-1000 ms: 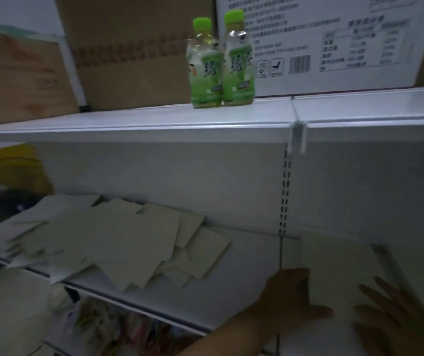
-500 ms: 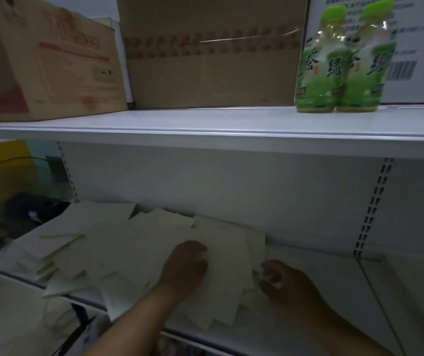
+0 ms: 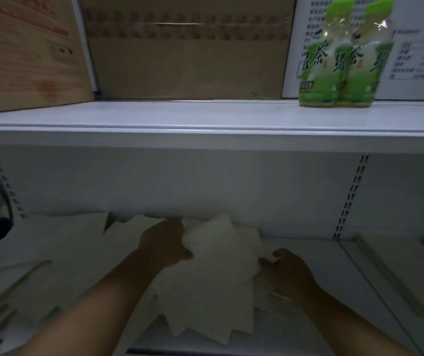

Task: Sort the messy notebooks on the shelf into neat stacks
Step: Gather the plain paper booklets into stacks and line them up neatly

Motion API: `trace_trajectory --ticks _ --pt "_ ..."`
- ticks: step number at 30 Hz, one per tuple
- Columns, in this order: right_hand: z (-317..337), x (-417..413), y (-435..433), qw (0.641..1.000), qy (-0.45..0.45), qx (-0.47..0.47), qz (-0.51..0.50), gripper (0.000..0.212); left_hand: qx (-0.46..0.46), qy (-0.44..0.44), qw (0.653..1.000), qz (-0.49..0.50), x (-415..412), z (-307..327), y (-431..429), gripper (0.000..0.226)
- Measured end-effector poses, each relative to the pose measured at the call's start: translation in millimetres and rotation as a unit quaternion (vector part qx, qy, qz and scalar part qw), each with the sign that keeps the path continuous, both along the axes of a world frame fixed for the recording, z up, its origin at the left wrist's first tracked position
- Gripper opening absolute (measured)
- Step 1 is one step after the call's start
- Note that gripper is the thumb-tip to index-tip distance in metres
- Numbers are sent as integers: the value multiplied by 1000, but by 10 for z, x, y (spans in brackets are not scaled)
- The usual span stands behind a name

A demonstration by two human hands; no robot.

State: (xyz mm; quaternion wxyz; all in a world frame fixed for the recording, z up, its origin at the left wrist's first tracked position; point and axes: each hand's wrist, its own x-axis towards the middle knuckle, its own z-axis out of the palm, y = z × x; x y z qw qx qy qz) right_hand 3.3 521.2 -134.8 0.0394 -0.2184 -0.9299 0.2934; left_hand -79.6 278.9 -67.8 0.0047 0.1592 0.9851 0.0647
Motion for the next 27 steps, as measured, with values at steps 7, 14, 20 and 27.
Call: trace_trajectory --ticks 7,14,20,27 --pt "59 -246 -54 995 -27 -94 -5 42 508 -283 813 14 178 19 -587 60" --pt "191 -253 -53 950 121 -284 -46 23 640 -302 704 66 366 -185 -771 28" --pt "551 26 442 694 329 -639 -41 17 680 -297 663 96 407 -197 -937 32" --pt "390 92 492 698 203 -674 133 58 607 -305 724 122 610 -154 -650 44"
